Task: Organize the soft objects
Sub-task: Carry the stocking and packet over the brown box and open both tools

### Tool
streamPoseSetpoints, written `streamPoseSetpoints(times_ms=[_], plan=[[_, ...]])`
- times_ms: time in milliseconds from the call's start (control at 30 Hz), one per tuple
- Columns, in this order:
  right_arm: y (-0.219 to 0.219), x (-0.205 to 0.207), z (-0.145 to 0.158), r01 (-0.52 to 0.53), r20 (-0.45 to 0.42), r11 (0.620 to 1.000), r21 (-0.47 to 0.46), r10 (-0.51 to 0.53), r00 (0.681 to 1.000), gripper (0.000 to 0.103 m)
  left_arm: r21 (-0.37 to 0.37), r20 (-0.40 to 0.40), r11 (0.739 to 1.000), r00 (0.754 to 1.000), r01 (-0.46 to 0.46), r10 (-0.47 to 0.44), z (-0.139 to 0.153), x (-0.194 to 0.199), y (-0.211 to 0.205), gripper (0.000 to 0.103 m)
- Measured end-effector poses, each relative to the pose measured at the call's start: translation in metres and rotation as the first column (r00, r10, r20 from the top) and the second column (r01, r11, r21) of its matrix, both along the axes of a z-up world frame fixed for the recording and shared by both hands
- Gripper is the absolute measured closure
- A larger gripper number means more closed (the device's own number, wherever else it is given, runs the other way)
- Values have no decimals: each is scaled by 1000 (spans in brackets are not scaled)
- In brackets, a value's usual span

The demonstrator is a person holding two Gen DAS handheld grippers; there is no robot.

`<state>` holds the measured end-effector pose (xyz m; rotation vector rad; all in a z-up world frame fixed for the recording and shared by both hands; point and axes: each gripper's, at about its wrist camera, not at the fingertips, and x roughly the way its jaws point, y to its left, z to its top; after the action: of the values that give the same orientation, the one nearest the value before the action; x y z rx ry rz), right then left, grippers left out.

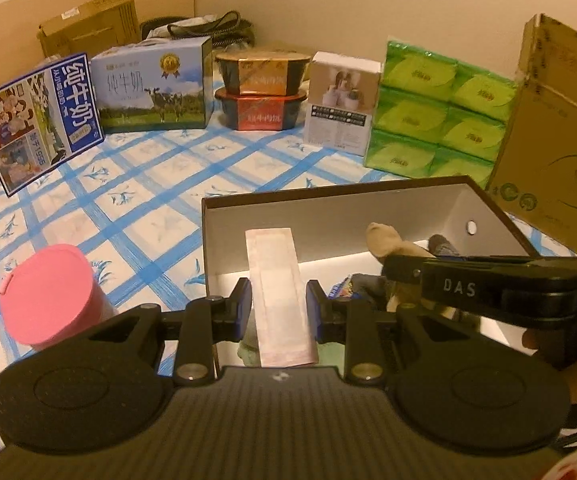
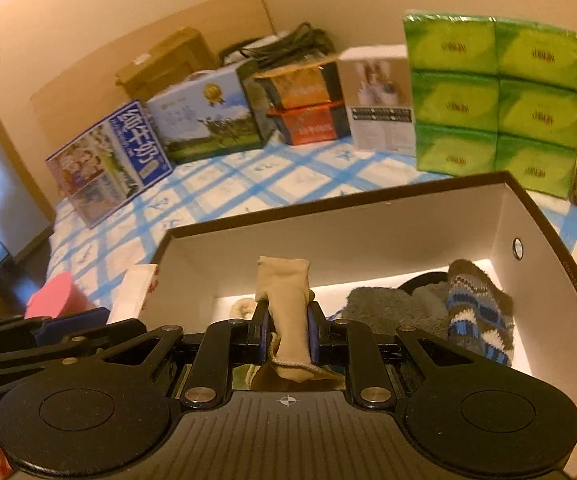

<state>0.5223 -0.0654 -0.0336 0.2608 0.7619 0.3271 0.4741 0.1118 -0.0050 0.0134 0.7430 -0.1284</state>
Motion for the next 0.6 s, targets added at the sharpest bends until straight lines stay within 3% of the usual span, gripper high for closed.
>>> streamPoseSetpoints(times_ms=[233, 300, 367, 500, 567, 600], plan=[[-3, 16, -5, 36, -12, 999, 30, -36, 999, 84, 26, -2, 1000, 1000, 13, -13, -10, 27, -5, 76], [-3, 20, -5, 43, -12, 998, 50, -43, 999, 84, 20, 4, 1000, 1000, 8, -8, -11, 35, -4, 71], [-3, 23, -4, 48, -1, 997, 67, -48, 999, 83, 13, 6, 1000, 1000, 0, 0, -13, 42, -3, 58], [-1, 25, -4, 48, 13, 997, 64, -49, 999, 83, 8, 13, 1000, 1000, -17, 17, -17, 49, -1, 54], [-2, 26, -6, 50, 8, 995, 82, -51, 999, 79, -1, 13, 1000, 1000, -22, 22, -18, 49, 1, 54], [-4, 27, -7, 57, 3, 994, 95, -58, 998, 69, -5, 12, 1000, 1000, -24, 24, -19, 49, 3, 54]])
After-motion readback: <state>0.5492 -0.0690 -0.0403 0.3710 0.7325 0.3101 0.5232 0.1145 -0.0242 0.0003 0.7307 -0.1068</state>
